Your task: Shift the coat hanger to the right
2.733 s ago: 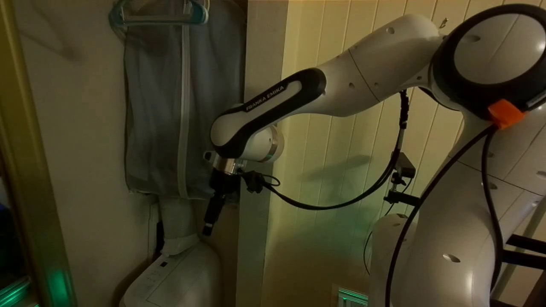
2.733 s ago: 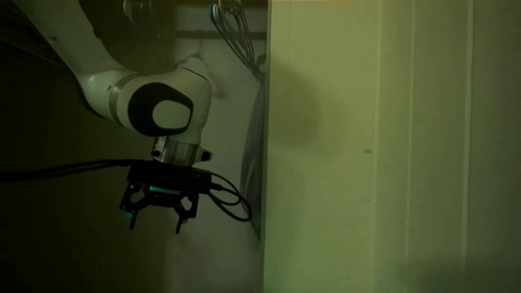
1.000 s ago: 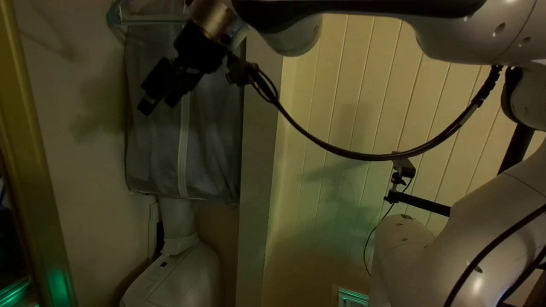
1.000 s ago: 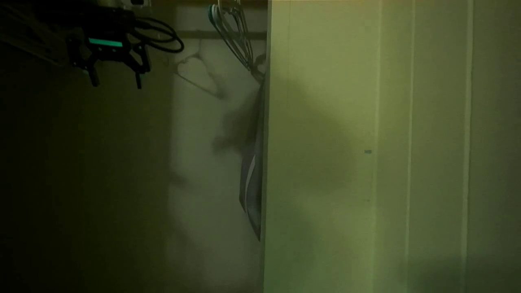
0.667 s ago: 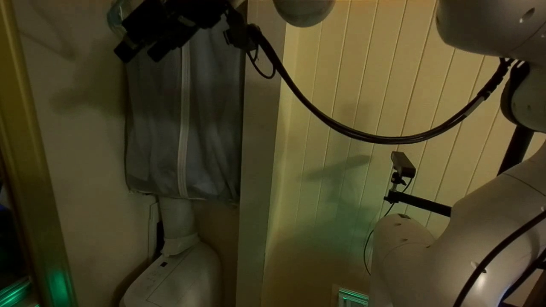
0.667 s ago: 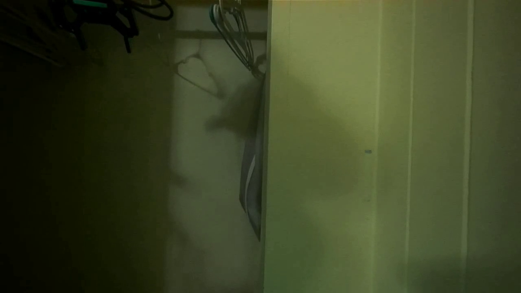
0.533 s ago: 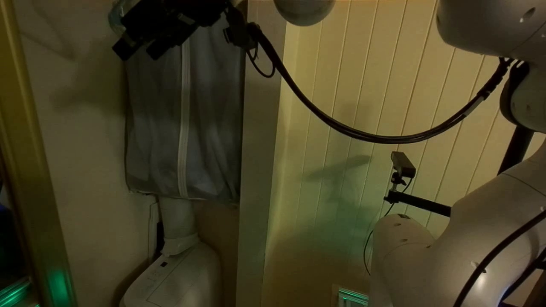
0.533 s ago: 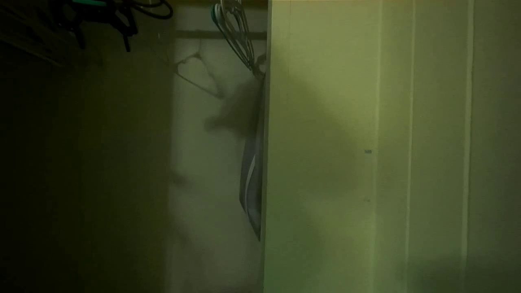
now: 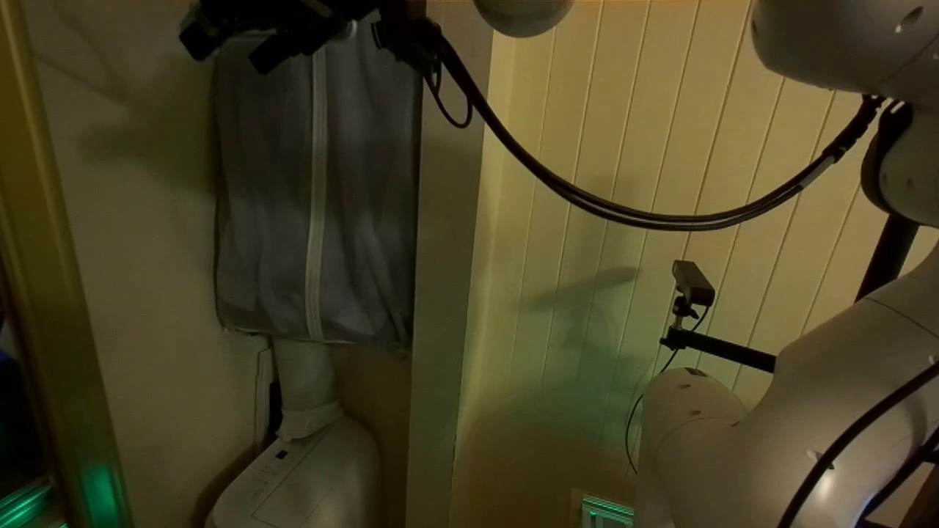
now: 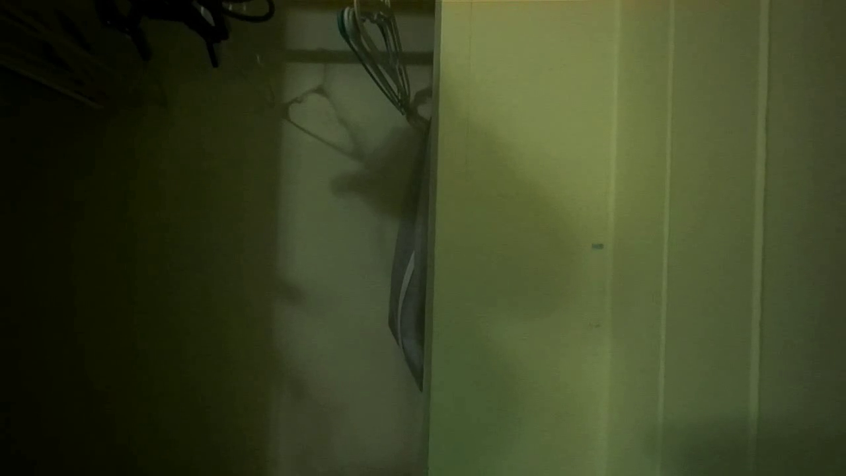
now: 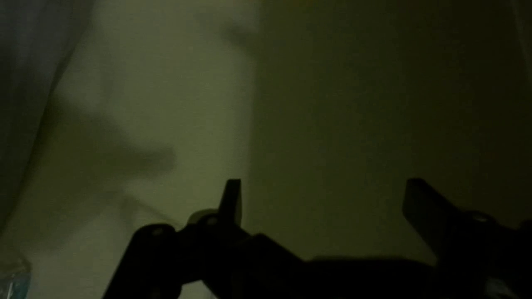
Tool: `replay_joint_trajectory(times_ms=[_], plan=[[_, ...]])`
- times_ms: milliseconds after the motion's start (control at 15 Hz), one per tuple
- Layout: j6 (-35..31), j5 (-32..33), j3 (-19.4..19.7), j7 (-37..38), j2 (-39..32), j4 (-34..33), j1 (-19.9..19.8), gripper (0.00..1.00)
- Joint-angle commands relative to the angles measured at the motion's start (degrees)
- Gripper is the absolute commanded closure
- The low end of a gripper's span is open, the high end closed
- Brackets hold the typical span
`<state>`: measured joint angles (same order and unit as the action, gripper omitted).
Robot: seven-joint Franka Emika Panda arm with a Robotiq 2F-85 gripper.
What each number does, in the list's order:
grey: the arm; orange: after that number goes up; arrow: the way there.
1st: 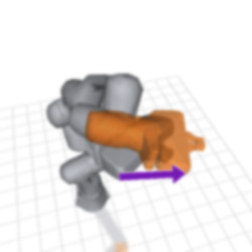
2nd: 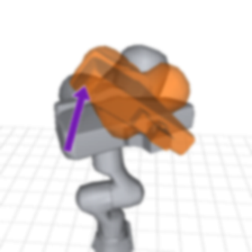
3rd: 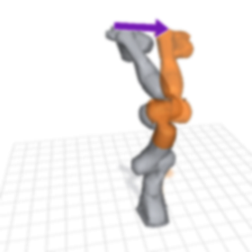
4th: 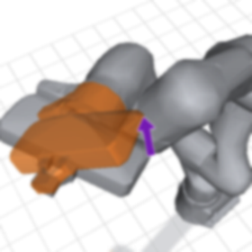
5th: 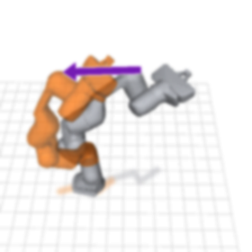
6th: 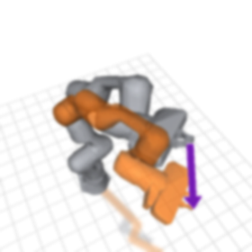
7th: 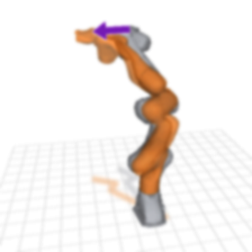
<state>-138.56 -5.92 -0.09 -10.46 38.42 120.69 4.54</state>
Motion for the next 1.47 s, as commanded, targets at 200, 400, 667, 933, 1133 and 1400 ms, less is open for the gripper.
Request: replay_joint_trajectory(times_ms=[200,400,667,933,1133,1400], plan=[[-8.4,1.9,-3.0,9.7,-2.7,-6.7,-3.8,0.00],[-13.5,2.1,-3.5,11.6,-4.1,-7.6,-4.8,0.14],[-16.6,3.3,-4.3,12.9,-6.0,-7.6,-6.5,0.27],[-17.6,4.9,-4.9,13.9,-6.8,-7.5,-7.6,0.62],[-17.9,6.0,-5.4,14.5,-6.0,-7.5,-8.4,0.85],[-17.4,6.8,-5.6,14.8,-4.8,-8.0,-8.6,1.00]])
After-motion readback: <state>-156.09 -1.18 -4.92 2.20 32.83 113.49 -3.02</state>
